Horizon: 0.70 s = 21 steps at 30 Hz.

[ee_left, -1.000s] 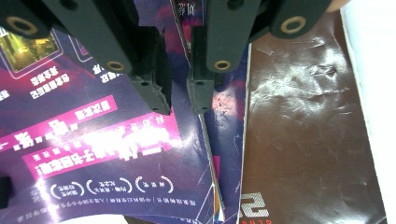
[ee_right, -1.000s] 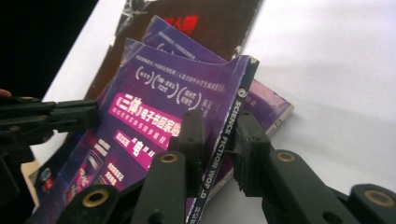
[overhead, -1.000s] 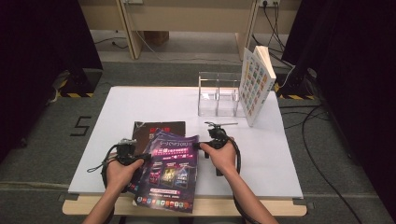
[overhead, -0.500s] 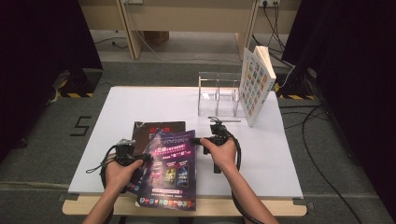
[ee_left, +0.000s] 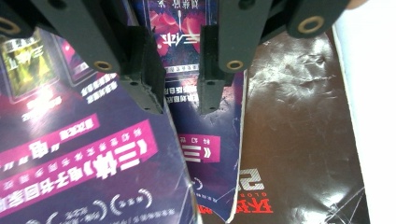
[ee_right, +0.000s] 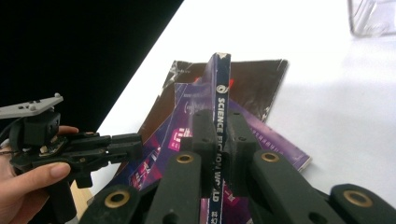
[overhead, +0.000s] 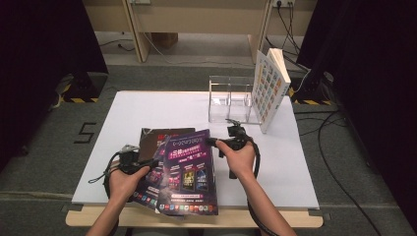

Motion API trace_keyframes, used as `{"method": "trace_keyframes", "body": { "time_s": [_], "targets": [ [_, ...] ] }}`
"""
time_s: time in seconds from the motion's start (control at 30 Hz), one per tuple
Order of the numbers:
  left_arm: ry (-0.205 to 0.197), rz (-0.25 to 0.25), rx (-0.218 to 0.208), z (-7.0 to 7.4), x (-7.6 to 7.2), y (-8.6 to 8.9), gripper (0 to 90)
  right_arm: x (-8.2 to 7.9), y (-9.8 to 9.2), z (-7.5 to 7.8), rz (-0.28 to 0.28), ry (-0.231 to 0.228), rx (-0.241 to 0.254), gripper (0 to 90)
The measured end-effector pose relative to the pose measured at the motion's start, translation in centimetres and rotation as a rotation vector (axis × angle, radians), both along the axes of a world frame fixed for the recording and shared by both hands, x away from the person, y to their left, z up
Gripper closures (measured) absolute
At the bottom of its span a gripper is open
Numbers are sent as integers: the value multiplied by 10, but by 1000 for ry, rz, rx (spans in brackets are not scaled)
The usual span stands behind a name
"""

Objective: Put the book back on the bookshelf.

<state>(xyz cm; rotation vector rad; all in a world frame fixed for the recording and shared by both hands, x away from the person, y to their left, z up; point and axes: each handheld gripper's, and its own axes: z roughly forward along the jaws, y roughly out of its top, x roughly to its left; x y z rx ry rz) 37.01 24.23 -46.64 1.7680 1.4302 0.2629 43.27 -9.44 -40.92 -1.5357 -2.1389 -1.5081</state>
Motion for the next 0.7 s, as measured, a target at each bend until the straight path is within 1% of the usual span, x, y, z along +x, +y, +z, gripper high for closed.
{"method": "trace_keyframes", "body": {
  "time_s": [0.07,0.23,0.33,0.37,0.53,0.7],
  "targets": [
    [-3,-1,8,0,0,0,691,-1,-2,3,-4,-22,-8,848],
    [-2,1,3,-1,0,0,679,-4,-6,12,-21,-72,-18,848],
    [-3,1,3,-1,0,0,678,-6,-9,18,-32,-111,-33,848],
    [-4,1,3,-1,0,-1,678,-7,-10,20,-34,-114,-34,848],
    [-7,-2,6,-1,0,0,675,-10,-16,29,-57,-162,-51,849],
    [-9,2,4,-1,0,0,672,-14,-21,37,-83,-208,-54,849]
  ]
}}
